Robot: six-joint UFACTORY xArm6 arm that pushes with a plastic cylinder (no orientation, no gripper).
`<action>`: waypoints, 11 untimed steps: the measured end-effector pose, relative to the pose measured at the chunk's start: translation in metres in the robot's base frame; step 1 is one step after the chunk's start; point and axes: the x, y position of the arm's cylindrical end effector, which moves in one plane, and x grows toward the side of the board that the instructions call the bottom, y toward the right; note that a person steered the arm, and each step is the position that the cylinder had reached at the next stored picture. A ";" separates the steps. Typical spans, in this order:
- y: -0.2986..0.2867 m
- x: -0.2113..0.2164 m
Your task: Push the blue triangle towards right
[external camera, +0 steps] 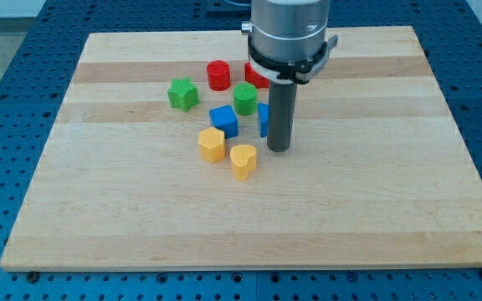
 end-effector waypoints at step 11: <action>0.022 -0.038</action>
